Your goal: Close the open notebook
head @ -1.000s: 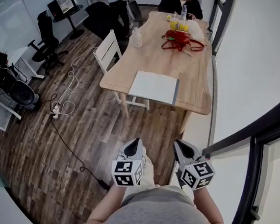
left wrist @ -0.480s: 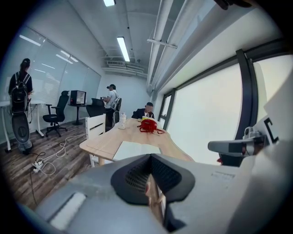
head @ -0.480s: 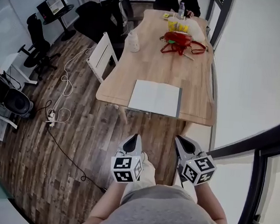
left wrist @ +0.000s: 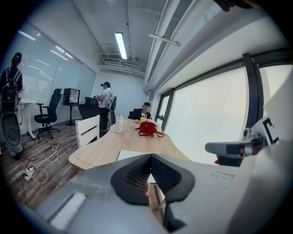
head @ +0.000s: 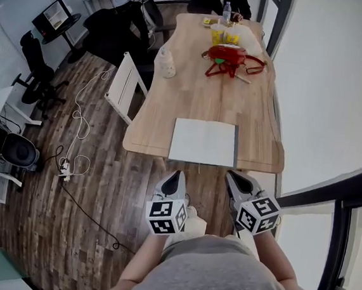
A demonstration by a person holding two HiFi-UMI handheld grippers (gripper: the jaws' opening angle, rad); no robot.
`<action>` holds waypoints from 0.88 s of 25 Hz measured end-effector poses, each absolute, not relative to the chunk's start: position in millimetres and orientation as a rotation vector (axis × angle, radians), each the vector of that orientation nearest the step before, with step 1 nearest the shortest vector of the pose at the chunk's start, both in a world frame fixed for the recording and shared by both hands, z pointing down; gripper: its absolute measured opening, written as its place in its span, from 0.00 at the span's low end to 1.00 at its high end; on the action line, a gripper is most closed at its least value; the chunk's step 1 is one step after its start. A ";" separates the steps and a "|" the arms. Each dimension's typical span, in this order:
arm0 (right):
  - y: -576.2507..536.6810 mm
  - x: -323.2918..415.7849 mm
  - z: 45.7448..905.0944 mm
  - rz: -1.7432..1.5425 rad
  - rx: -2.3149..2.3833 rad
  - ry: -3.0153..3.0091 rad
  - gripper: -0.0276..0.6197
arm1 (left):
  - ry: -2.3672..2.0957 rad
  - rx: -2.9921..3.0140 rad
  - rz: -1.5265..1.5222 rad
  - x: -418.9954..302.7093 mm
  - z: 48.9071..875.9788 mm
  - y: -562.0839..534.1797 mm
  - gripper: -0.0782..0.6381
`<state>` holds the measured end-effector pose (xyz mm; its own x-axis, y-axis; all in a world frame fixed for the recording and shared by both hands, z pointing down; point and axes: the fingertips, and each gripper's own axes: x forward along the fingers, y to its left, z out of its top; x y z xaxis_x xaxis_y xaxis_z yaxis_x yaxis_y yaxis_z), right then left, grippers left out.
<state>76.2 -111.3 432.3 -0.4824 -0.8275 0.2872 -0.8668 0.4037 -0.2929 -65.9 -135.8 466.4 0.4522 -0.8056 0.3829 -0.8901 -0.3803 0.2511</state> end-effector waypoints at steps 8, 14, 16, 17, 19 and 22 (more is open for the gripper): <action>-155.8 71.9 441.0 0.629 1.647 -2.481 0.05 | -1.332 2.352 0.291 -66.9 472.1 -191.1 0.12; -174.0 75.9 462.3 0.667 1.730 -2.407 0.05 | -1.268 2.385 0.324 -68.3 483.5 -218.7 0.12; -177.7 79.4 471.4 0.694 1.759 -2.371 0.05 | -1.247 2.390 0.340 -68.7 487.8 -225.0 0.12; -178.5 81.8 476.4 0.710 1.774 -2.351 0.05 | -1.234 2.392 0.347 -68.4 489.8 -226.9 0.12; -179.5 87.9 486.2 0.740 1.808 -2.307 0.05 | -1.209 2.400 0.361 -67.1 493.1 -230.2 0.12; -184.1 99.2 501.8 0.788 1.862 -2.249 0.05 | -1.184 2.415 0.379 -65.9 497.0 -237.8 0.12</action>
<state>99.2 -184.1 501.8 -0.2377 -0.8820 0.4068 -0.9431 0.1093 -0.3140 -65.9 -237.8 497.0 0.5996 -0.6832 0.4168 -0.7983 -0.5477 0.2507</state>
